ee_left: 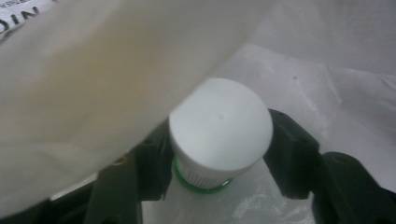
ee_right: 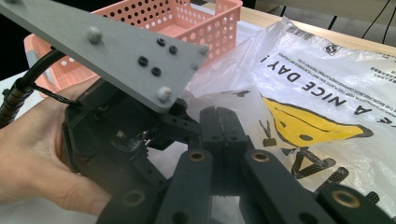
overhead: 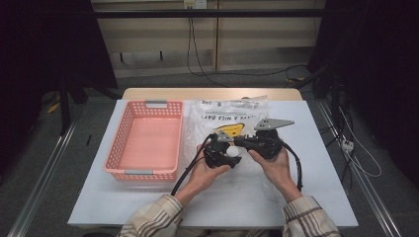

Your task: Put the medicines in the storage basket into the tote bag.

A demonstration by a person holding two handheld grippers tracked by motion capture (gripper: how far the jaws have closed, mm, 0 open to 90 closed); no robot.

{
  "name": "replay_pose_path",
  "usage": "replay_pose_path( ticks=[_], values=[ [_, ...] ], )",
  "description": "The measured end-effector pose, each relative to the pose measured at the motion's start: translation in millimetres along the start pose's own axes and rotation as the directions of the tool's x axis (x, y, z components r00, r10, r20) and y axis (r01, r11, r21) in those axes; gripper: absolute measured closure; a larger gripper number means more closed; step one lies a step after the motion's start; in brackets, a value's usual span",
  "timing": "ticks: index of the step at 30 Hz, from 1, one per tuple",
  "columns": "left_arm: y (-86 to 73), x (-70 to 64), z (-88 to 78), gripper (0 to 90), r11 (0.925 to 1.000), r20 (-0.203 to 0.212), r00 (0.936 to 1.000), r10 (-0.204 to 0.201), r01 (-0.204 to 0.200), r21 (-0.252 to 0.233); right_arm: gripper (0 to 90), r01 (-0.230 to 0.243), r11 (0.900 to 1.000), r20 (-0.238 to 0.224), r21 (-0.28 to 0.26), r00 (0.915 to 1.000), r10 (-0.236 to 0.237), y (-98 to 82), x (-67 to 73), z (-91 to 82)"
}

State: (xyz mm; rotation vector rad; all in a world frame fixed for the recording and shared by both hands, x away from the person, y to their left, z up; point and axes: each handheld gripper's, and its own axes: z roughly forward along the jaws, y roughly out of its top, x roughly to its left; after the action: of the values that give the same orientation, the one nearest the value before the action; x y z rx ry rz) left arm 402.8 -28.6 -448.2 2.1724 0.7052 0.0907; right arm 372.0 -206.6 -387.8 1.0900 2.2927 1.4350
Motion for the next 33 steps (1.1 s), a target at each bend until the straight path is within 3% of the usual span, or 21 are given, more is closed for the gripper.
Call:
replay_pose_path(
  ticks=[6, 15, 21, 25, 30, 33],
  values=[
    [3.3, -2.2, -12.9, 32.8, 0.9989, -0.014, 0.9988, 0.046, -0.046, -0.001, 90.0, -0.001, 1.0, 0.003, -0.004, 1.0, 0.001, 0.4, -1.1, -1.9],
    [6.3, -10.7, -36.2, 20.0, 0.996, 0.02, 0.9958, 0.089, -0.089, -0.006, 90.0, -0.008, 1.0, 0.005, -0.015, 1.0, 0.008, 1.0, -1.6, -3.3],
    [7.4, -14.6, -54.4, 18.4, 0.9877, 0.036, 0.987, 0.156, -0.156, -0.009, 90.0, -0.016, 1.0, 0.008, -0.014, 0.9998, 0.017, 0.2, -2.9, -2.3],
    [7.5, -13.1, -65.6, 15.9, 0.9874, 0.027, 0.9872, 0.157, -0.157, -0.024, 90.0, -0.019, 1.0, 0.013, -0.012, 0.9997, 0.019, 0.1, -2.9, -2.0],
    [7.1, -14.1, -81.6, 13.4, 0.9856, 0.037, 0.9877, 0.152, -0.149, -0.081, 90.0, -0.019, 1.0, 0.013, -0.008, 0.9997, 0.019, -0.6, -4.0, -1.0],
    [5.5, -15.3, -92.4, 14.5, 0.9868, 0.044, 0.9907, 0.129, -0.124, -0.105, 90.0, -0.015, 1.0, 0.01, -0.002, 0.9998, 0.015, -0.3, -3.1, -0.1]
  ],
)
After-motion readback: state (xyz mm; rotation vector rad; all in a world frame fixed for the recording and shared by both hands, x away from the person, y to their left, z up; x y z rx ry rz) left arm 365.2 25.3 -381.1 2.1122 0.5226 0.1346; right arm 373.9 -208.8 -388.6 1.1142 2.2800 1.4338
